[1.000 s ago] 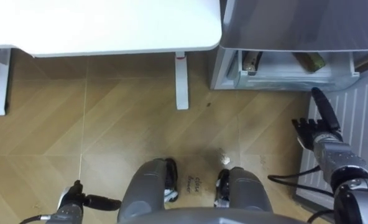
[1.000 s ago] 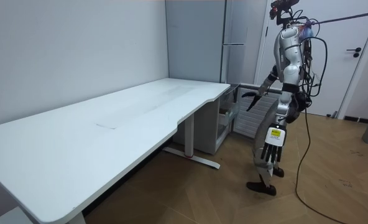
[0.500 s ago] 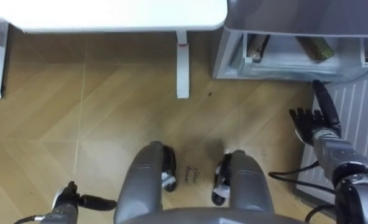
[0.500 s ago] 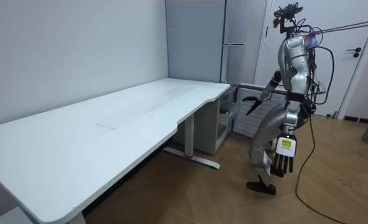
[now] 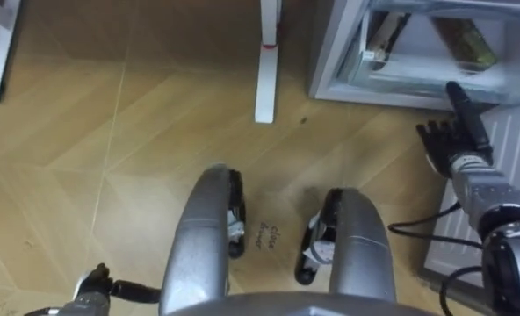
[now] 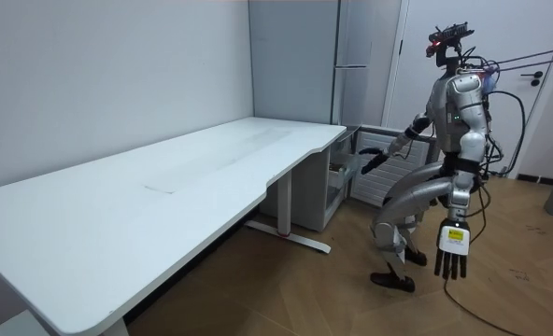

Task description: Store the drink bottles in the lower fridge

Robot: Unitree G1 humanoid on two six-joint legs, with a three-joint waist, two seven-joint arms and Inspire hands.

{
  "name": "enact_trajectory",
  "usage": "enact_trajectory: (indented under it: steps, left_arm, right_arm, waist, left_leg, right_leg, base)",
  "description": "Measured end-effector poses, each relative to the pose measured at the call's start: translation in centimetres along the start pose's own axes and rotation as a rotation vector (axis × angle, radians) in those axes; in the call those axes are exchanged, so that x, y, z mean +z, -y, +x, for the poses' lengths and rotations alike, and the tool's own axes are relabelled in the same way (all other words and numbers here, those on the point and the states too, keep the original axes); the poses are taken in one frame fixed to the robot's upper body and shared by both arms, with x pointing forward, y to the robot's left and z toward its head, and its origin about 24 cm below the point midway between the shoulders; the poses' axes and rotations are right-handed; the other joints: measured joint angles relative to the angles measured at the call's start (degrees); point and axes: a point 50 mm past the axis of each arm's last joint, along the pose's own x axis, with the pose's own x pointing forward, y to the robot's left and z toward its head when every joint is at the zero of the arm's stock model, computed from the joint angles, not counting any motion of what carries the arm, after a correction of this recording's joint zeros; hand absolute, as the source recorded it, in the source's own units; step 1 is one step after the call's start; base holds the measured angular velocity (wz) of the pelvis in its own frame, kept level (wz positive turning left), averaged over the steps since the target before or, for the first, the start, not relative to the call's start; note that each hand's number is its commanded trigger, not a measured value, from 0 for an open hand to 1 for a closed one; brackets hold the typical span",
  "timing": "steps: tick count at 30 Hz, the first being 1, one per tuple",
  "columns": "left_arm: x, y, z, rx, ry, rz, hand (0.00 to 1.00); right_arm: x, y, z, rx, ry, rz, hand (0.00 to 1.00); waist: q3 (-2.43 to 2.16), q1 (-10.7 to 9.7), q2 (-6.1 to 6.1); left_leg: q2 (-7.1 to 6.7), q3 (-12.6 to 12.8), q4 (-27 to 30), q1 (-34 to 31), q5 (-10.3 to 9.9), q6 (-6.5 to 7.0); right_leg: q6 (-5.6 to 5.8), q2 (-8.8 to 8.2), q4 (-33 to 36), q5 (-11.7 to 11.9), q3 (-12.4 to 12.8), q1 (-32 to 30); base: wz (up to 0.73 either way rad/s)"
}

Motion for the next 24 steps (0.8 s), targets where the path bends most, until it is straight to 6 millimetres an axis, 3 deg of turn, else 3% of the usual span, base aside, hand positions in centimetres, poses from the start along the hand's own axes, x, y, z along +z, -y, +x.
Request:
enact_trajectory:
  steps: [4,6,11,15,24]
  left_arm:
    - [0.1,-0.4,0.0,0.007,0.007,0.003,0.00]
    - [0.2,-1.0,0.0,0.019,0.013,0.005,0.00]
    - [0.3,-1.1,-0.1,0.001,0.037,0.006,0.00]
    - [0.4,-2.3,-0.2,0.022,0.073,0.011,0.00]
    - [-3.5,-3.6,-0.8,0.048,-0.017,0.041,0.00]
  right_arm:
    - [1.1,-2.7,0.4,0.065,0.025,-0.021,0.00]
    - [1.1,-3.2,0.5,0.061,0.023,-0.022,0.00]
    - [1.7,-3.6,0.5,0.025,0.042,-0.026,0.00]
    - [2.4,-4.6,0.5,-0.008,0.080,-0.049,0.00]
    - [3.1,-8.2,0.4,0.026,0.125,-0.084,0.00]
  waist:
    - [0.05,0.4,-0.94]
    - [0.19,0.6,-2.21]
    - [0.21,0.8,-2.56]
    - [0.45,2.2,-2.98]
    - [0.48,4.1,-2.97]
  left_leg:
    - [-0.74,-0.5,0.8,-1.1,0.1,-0.13]
    - [-0.92,-0.9,1.0,-1.8,0.1,-0.13]
    - [-1.77,-2.1,1.3,-3.1,0.1,-0.15]
    - [-1.89,-2.1,1.3,-3.5,0.2,0.02]
    - [-2.79,-3.0,0.4,-3.9,0.8,-0.36]
  right_leg:
    - [0.00,-0.66,1.3,-0.5,-0.3,-0.6]
    - [-0.37,-1.40,1.7,-1.1,-1.3,-0.8]
    - [-0.52,-2.30,1.5,-1.4,-2.7,-0.9]
    - [-0.62,-2.69,1.6,-1.6,-3.1,-1.0]
    - [-1.05,-3.07,1.6,-2.4,-3.8,-1.2]
  base:
    - [0.15]
    - [0.15]
    - [0.12]
    - [0.03]
    - [0.08]
